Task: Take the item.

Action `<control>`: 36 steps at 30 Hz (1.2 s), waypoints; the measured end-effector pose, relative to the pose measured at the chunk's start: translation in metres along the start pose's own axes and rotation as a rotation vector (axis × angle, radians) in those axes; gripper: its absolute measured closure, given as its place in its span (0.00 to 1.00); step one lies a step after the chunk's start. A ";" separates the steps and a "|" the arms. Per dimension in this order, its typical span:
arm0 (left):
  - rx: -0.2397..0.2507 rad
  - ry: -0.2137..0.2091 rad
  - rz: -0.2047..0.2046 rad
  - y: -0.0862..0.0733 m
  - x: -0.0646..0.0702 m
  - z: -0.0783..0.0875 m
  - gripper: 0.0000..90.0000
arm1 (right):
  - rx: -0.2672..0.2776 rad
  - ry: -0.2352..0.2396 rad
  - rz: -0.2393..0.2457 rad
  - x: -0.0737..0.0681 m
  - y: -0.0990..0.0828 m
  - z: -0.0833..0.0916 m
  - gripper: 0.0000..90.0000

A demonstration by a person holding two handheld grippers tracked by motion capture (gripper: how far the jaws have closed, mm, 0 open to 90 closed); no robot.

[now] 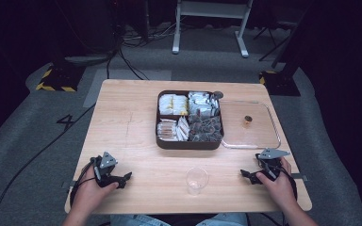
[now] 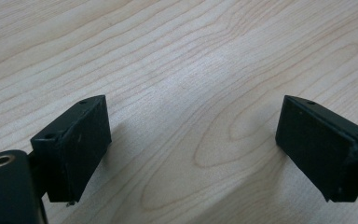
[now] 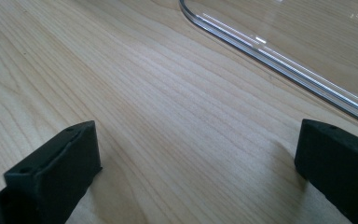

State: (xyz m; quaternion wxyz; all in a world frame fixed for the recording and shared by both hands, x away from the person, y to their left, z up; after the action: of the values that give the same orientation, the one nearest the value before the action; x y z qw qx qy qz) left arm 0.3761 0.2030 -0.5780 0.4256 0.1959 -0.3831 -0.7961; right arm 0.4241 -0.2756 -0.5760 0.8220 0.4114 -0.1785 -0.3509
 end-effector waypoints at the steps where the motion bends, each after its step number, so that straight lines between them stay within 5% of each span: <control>1: 0.001 0.009 0.009 0.000 0.000 0.000 0.12 | 0.000 0.009 0.006 -0.002 0.000 0.000 0.00; 6: -0.023 0.027 0.026 0.003 0.002 0.003 0.24 | 0.001 0.020 0.014 -0.003 0.000 0.000 0.00; 10: -0.025 0.047 -0.008 0.009 0.001 0.005 0.32 | 0.002 0.020 0.014 -0.003 0.000 0.000 0.00; 16: 0.063 -0.024 0.067 0.042 0.017 0.014 0.37 | 0.002 0.012 0.009 -0.003 -0.001 0.001 0.00; 25: 0.100 -0.084 0.045 0.078 0.041 0.027 0.37 | 0.003 0.006 0.008 -0.004 0.000 0.001 0.01; 36: 0.173 -0.117 0.001 0.119 0.055 0.026 0.37 | 0.004 0.000 0.006 -0.004 0.000 0.000 0.01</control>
State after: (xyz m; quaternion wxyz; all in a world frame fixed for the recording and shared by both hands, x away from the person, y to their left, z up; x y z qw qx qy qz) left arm 0.3916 0.1283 -0.4682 0.3844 0.1846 -0.4745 -0.7701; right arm 0.4210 -0.2726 -0.5758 0.8223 0.4125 -0.1805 -0.3479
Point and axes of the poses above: each handheld gripper's, and its own axes: z roughly backward along the jaws, y roughly out of its top, x roughly to its right, the point moved 10 cm from there along -z, roughly forward along the jaws, and after that the axes turned 8 degrees about x, right-handed, at the moved point
